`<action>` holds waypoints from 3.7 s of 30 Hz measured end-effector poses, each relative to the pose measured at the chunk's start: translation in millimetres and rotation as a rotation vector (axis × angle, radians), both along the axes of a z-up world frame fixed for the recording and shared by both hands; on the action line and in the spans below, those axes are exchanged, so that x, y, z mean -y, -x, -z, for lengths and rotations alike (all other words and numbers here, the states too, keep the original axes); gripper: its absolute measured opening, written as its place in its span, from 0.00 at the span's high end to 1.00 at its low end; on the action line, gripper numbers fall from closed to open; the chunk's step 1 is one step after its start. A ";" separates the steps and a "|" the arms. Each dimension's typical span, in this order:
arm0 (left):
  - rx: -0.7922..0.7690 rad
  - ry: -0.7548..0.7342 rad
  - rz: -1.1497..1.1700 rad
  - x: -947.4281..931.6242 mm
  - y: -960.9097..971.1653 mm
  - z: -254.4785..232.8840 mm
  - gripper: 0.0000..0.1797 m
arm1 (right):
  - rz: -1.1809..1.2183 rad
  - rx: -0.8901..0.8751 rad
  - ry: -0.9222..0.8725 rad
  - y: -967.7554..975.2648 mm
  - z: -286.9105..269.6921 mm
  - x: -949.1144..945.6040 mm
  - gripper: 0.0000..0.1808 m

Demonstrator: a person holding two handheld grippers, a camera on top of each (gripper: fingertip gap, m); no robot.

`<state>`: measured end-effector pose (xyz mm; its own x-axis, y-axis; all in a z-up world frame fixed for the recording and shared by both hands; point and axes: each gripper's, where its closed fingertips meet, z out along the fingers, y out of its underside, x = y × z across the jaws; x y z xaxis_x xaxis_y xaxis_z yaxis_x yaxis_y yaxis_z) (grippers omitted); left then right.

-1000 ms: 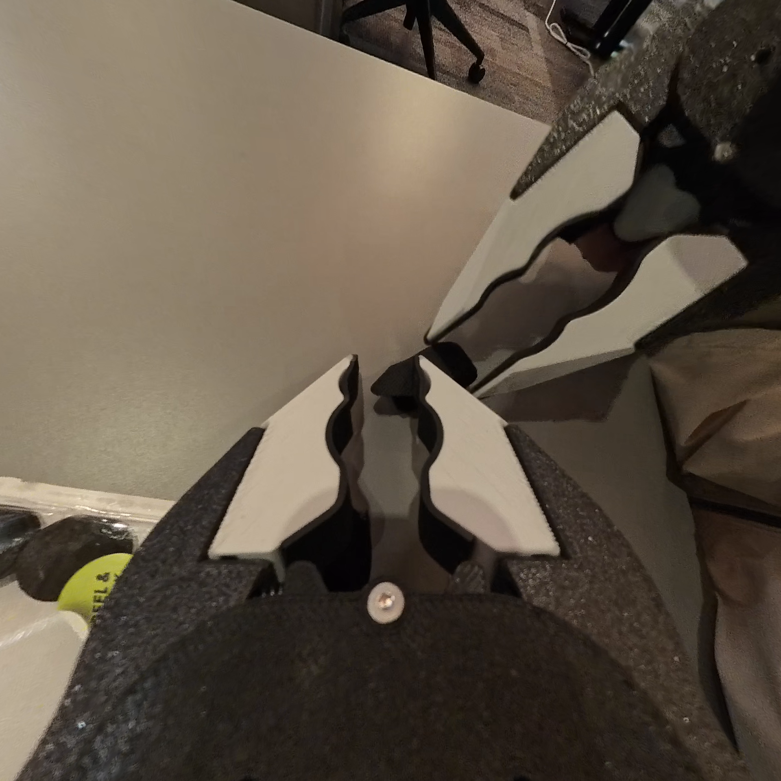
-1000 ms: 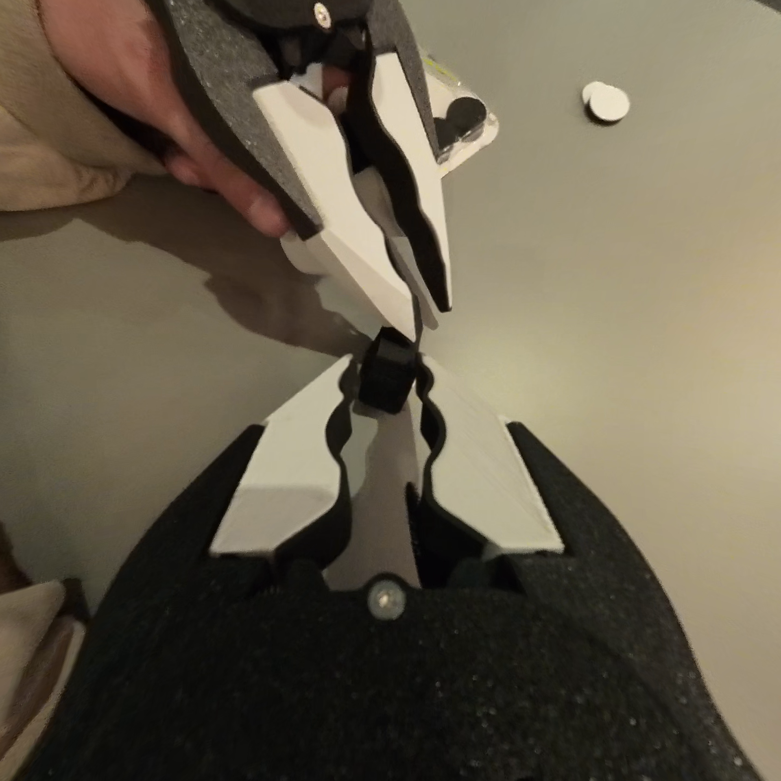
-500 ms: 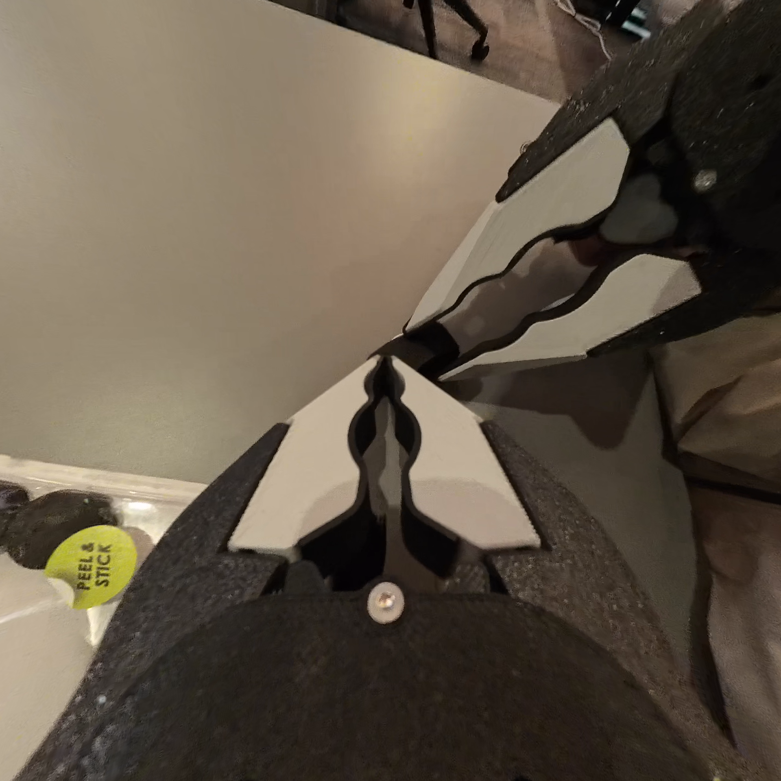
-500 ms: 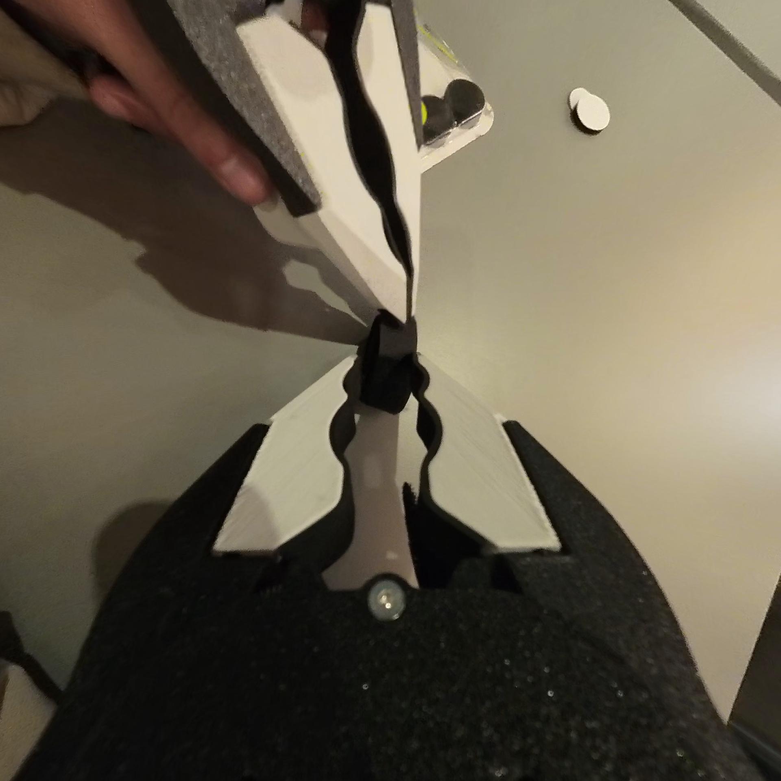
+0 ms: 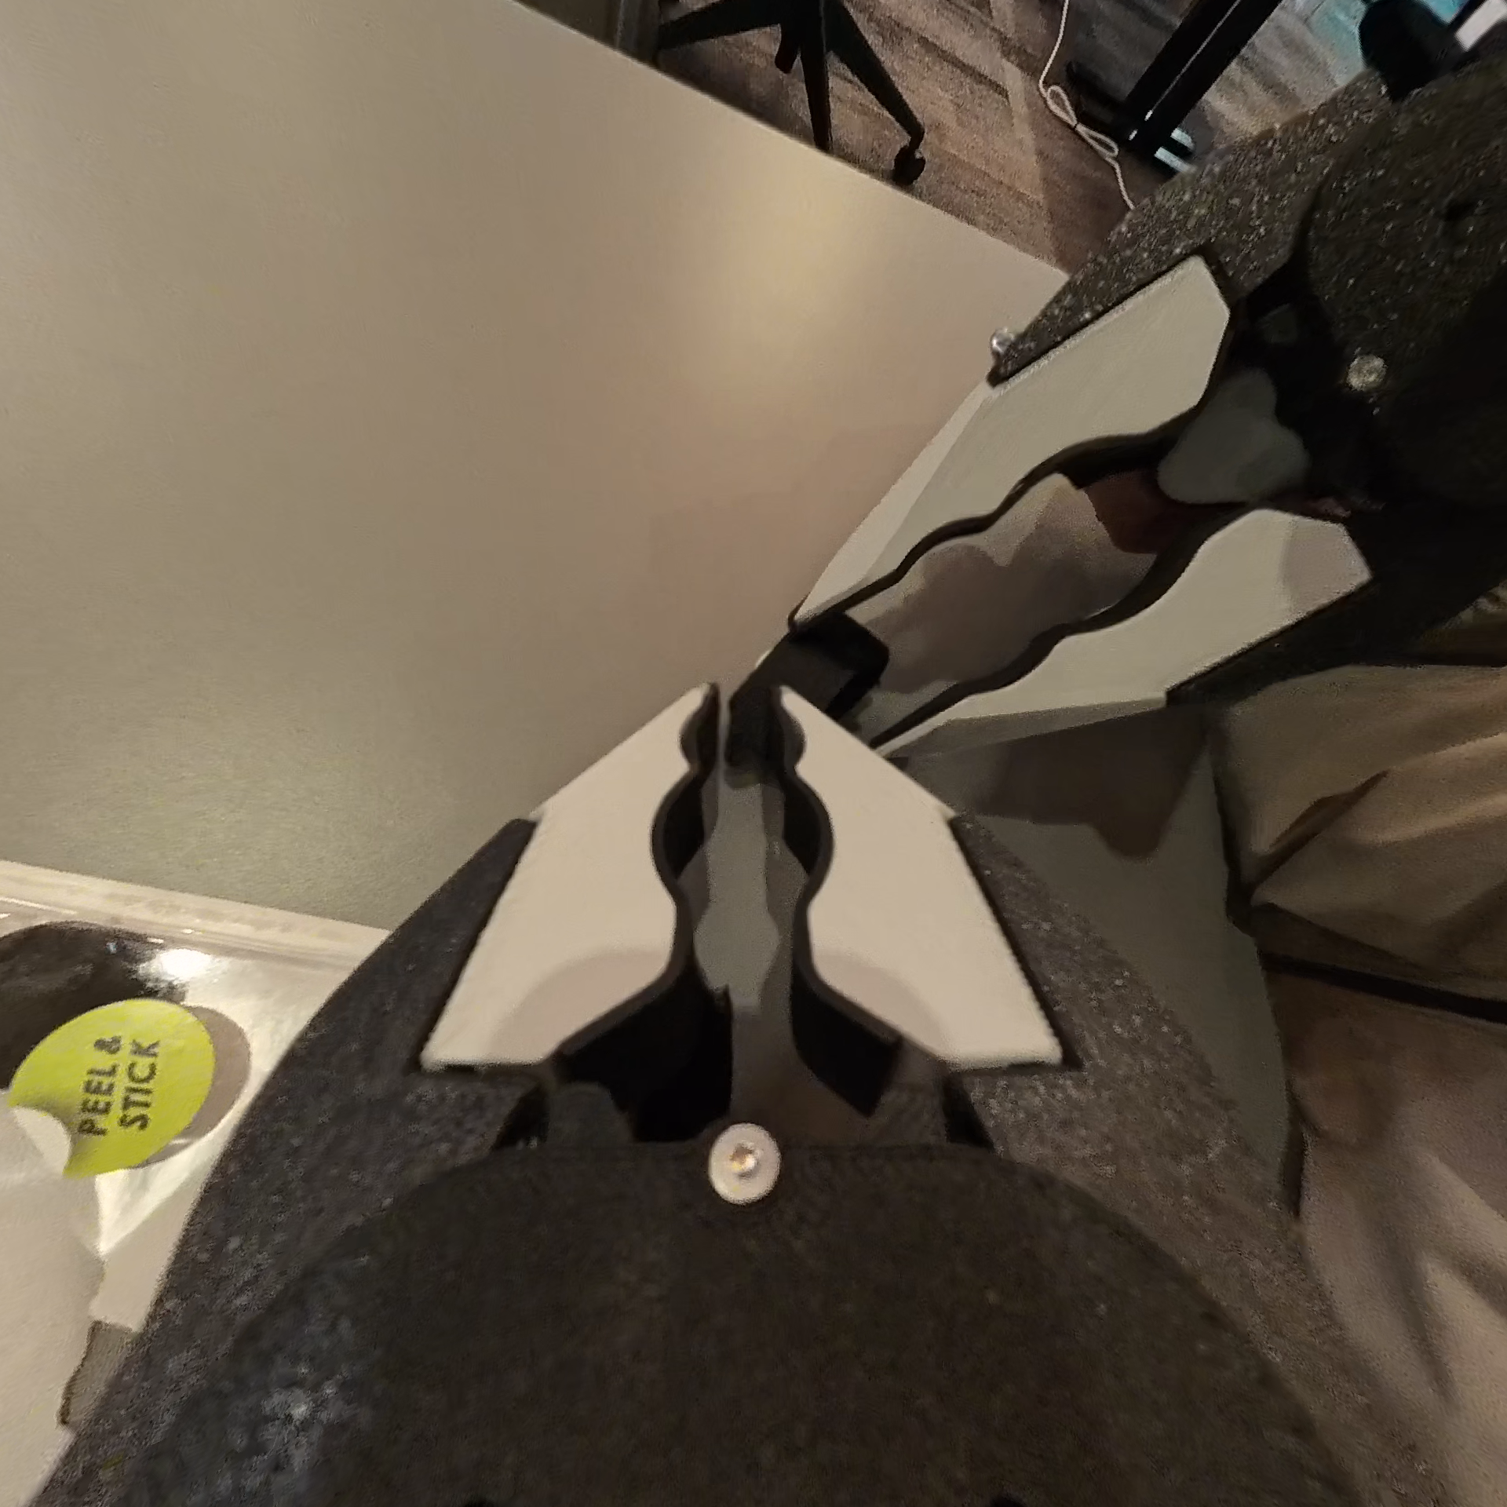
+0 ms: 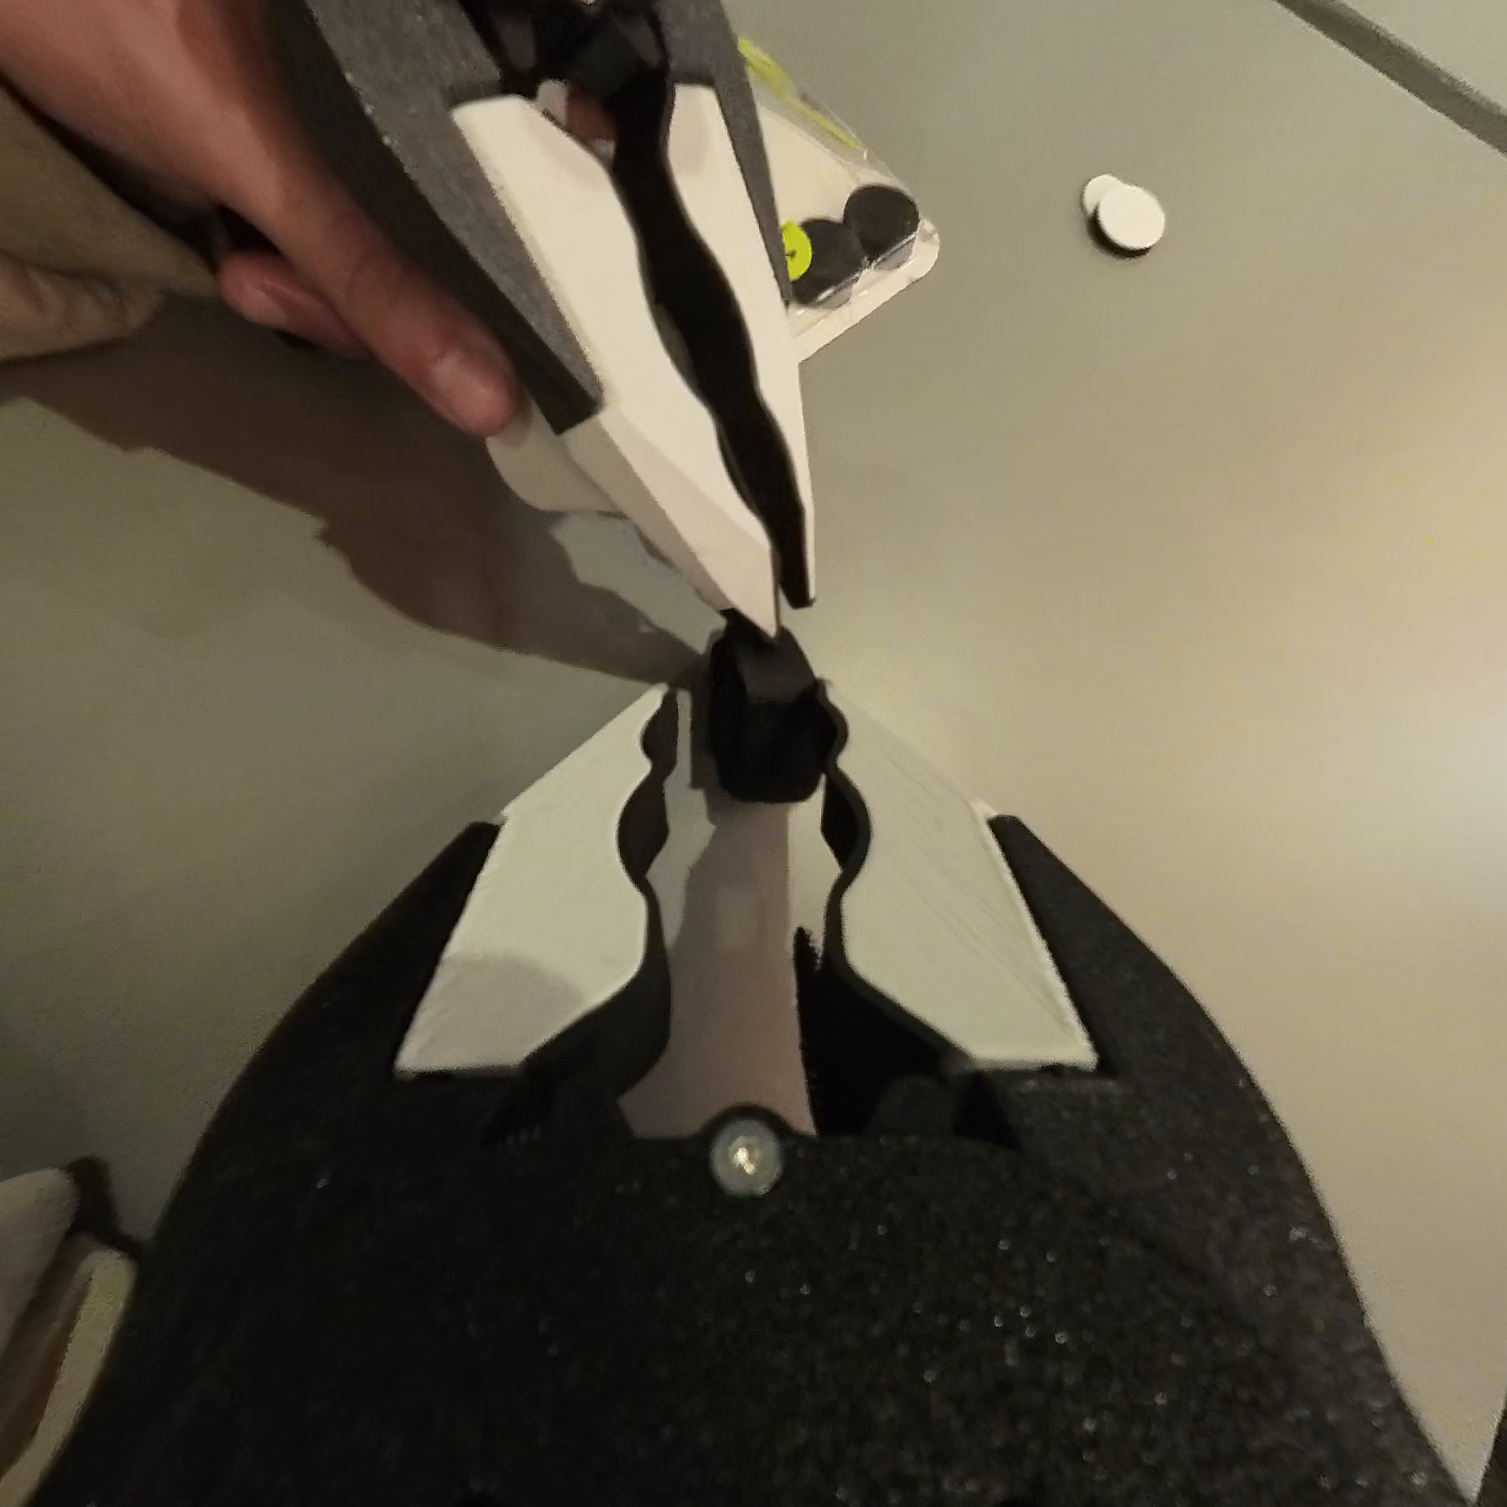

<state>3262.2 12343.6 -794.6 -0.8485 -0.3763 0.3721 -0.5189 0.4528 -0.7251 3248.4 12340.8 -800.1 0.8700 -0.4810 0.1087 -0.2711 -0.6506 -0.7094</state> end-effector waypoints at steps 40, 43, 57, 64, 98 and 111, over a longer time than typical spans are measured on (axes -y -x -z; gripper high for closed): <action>0.057 0.079 -0.222 -63.6 62.3 -22.7 0.87 | -0.266 -0.164 0.212 1.6 20.6 4.9 0.85; 0.046 0.071 -0.209 -62.3 63.8 -19.1 0.87 | -0.271 -0.167 0.227 -0.6 14.0 5.5 0.86; 0.047 0.082 -0.229 -66.7 62.0 -22.2 0.87 | -0.116 -0.078 0.208 -41.2 -102.8 61.4 0.86; 0.056 0.077 -0.228 -65.7 62.4 -22.7 0.87 | -0.077 -0.125 0.244 -30.3 -83.4 76.0 0.86; 0.072 0.048 -0.211 -65.6 64.7 -18.8 0.87 | 0.120 0.003 0.353 15.1 5.1 77.3 0.87; 0.072 0.047 -0.208 -65.0 64.8 -19.3 0.88 | 0.061 0.205 0.484 25.1 -5.4 80.8 0.85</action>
<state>3197.4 12408.5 -775.3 -0.7795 -0.5297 0.3344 -0.5436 0.3067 -0.7813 3223.3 12260.0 -794.7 0.7794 -0.3831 0.4958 -0.2060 -0.9040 -0.3747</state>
